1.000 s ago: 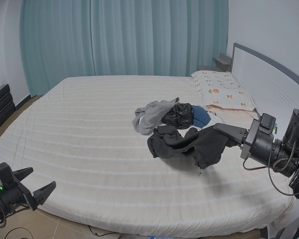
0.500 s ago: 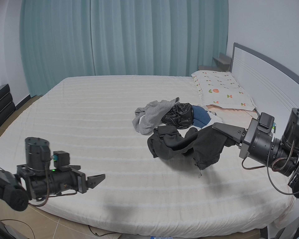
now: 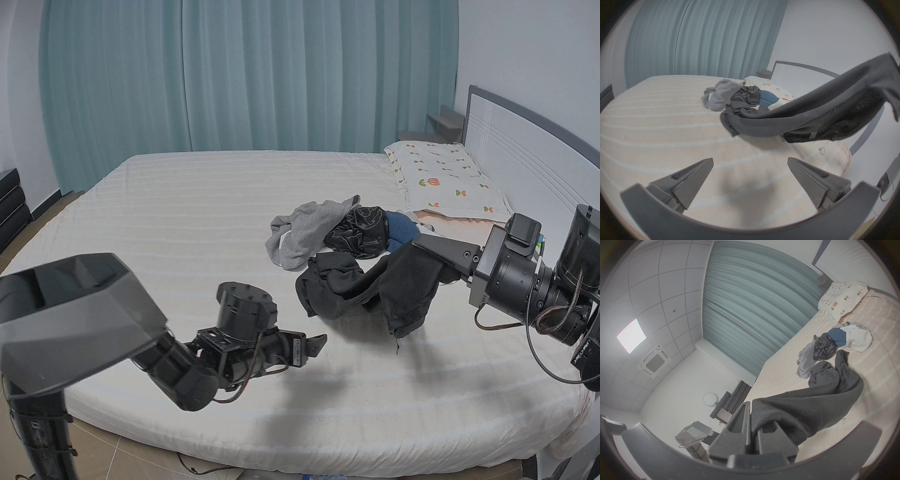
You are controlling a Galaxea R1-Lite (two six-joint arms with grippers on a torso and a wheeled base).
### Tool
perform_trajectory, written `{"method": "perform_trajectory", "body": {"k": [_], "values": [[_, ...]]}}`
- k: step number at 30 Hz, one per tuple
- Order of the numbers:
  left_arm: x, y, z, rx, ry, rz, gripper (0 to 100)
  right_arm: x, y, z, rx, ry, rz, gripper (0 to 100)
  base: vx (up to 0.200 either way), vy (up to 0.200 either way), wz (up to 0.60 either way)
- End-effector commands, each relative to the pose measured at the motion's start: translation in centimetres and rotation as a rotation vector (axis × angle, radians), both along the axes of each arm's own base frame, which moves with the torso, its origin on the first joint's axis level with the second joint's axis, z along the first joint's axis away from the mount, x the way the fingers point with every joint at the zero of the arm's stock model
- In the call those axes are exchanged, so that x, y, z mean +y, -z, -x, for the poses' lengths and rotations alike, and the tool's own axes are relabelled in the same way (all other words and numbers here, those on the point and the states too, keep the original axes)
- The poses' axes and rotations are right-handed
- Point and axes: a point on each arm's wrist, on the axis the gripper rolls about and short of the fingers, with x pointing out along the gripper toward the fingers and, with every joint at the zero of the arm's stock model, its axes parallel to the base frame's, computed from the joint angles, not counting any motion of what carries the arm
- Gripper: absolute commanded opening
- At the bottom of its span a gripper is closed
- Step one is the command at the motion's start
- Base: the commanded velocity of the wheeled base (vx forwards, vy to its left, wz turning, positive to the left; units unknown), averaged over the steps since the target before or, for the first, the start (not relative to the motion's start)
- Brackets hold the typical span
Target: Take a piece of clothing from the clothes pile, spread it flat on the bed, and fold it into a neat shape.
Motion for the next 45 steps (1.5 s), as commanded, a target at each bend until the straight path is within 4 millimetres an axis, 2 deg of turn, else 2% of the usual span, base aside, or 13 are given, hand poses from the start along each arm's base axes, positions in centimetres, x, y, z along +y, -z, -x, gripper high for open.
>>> {"method": "perform_trajectory", "body": {"k": [1,11,12,19,24,31,32,36,39,42,43,44,45], "values": [[-3.6,4.0,-1.8,0.038,0.001,0.032,100,1.1,-0.5,0.2,-0.029,-0.033,0.006,0,0.0,0.0,0.0],[-5.6,4.5,-6.0,-0.033,-0.055,0.126,100,1.0,-1.4,0.6,-0.056,-0.037,-0.012,0,0.0,0.0,0.0],[-5.6,4.5,-6.1,-0.035,-0.058,0.127,100,1.0,-1.4,0.6,-0.057,-0.037,-0.013,0,0.0,0.0,0.0],[-4.9,5.7,-11.1,-0.074,-0.243,0.076,100,0.3,-2.4,1.3,-0.092,-0.029,-0.036,0,0.0,0.0,0.0],[-4.4,6.8,-14.3,-0.078,-0.297,0.063,100,-0.7,-3.1,0.5,-0.118,0.014,-0.048,0,0.0,0.0,0.0],[-4.3,7.5,-15.7,-0.066,-0.323,0.045,100,-1.4,-2.3,-0.8,-0.091,0.053,-0.028,0,0.0,0.0,0.0],[-4.3,7.5,-15.7,-0.066,-0.323,0.045,0,-1.4,-2.3,-0.8,-0.091,0.053,-0.028,0,0.0,0.0,0.0],[-3.5,7.7,-15.4,-0.03,-0.339,0.027,0,-1.6,-1.3,-1.9,-0.055,0.063,-0.011,0,0.0,0.0,0.0],[-2.9,6.7,-15.0,-0.008,-0.361,0.048,0,-1.8,-0.4,-2.4,-0.023,0.078,0.005,0,0.0,0.0,0.0],[-1.3,4.1,-14.3,0.017,-0.392,0.117,0,-2.0,0.4,-2.4,0.005,0.087,0.018,0,0.0,0.0,0.0],[-1.3,4.1,-14.3,0.017,-0.392,0.117,0,-2.0,0.4,-2.4,0.005,0.087,0.018,0,0.0,0.0,0.0],[-0.1,1.9,-14.0,0.023,-0.406,0.179,0,-2.1,0.9,-2.3,0.022,0.087,0.028,0,0.0,0.0,0.0],[0.2,0.8,-13.7,0.028,-0.411,0.21,0,-2.1,1.1,-2.3,0.027,0.089,0.03,0,0.0,0.0,0.0]]}}
